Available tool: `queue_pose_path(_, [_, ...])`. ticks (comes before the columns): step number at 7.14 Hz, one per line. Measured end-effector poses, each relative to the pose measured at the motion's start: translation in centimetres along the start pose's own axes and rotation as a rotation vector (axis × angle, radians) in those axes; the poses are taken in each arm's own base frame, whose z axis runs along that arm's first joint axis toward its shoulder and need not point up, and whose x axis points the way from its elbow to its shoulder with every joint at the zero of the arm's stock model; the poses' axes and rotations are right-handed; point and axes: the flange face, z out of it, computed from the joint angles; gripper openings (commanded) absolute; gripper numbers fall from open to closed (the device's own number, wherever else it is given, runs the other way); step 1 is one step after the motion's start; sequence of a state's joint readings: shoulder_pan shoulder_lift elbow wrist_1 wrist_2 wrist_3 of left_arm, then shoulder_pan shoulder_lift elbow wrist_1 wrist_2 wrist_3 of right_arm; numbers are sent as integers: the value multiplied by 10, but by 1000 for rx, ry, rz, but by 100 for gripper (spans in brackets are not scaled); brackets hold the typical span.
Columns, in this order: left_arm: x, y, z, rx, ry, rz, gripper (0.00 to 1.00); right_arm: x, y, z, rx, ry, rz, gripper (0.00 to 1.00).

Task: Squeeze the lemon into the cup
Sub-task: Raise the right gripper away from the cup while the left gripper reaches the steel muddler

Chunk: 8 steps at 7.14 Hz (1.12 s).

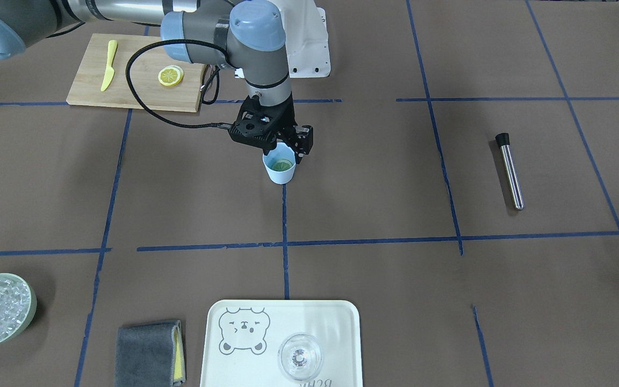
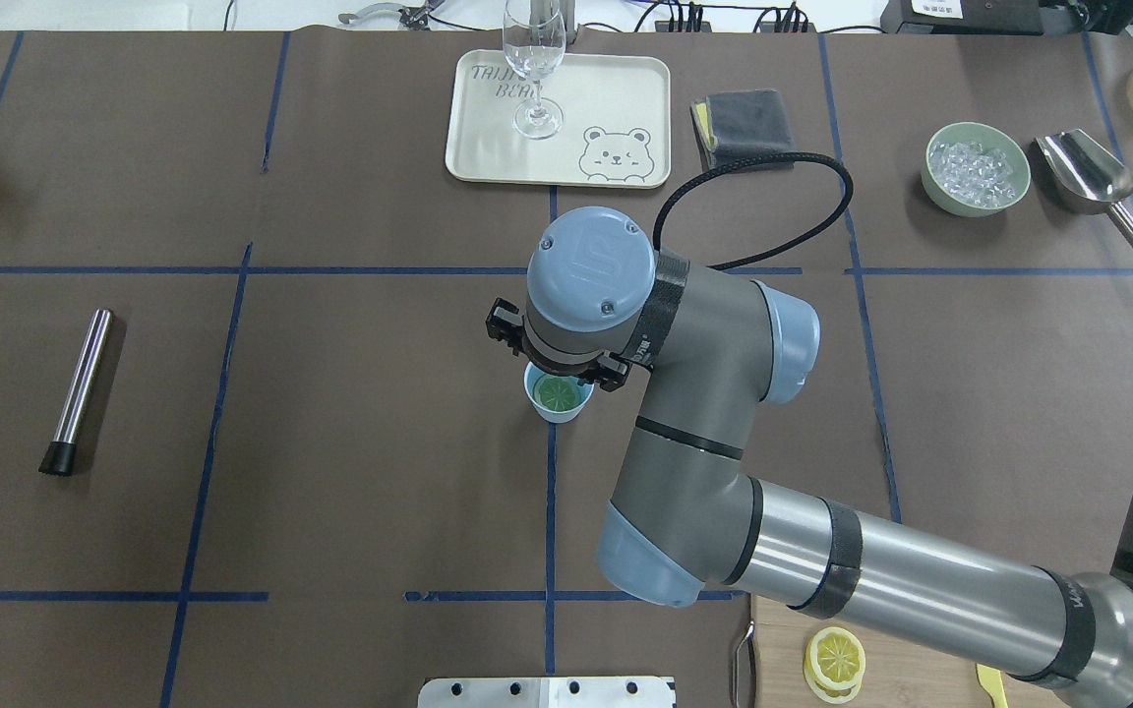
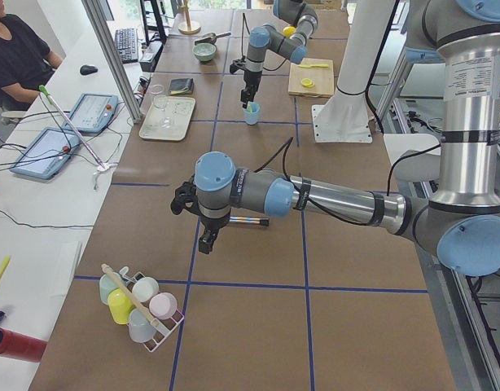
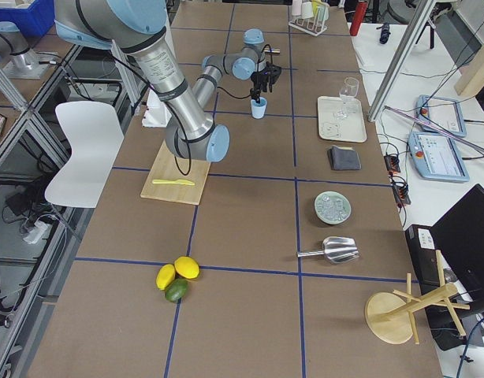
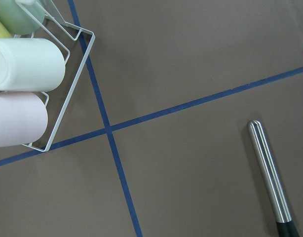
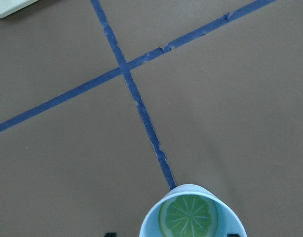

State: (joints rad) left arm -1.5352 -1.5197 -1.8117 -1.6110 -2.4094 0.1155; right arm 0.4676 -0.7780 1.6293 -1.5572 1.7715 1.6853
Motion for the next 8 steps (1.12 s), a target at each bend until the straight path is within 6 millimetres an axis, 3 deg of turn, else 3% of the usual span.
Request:
queue_pose_path(2, [6, -7, 5, 11, 3, 17, 100, 16, -2, -10, -39, -9, -3, 100])
queue_pose_path(3, [23, -19, 23, 18, 13, 35, 100, 48, -17, -27, -63, -20, -5, 100])
queue_pose_path(6, [109, -75, 110, -37, 44, -131, 100, 182, -80, -70, -89, 2, -124, 100])
queue_pose_path(7, [130, -83, 144, -83, 35, -157, 98, 220, -96, -77, -97, 24, -163, 100])
queue_pose_path(8, [143, -86, 178, -126, 14, -172, 95, 247, -107, -80, -101, 45, -195, 100])
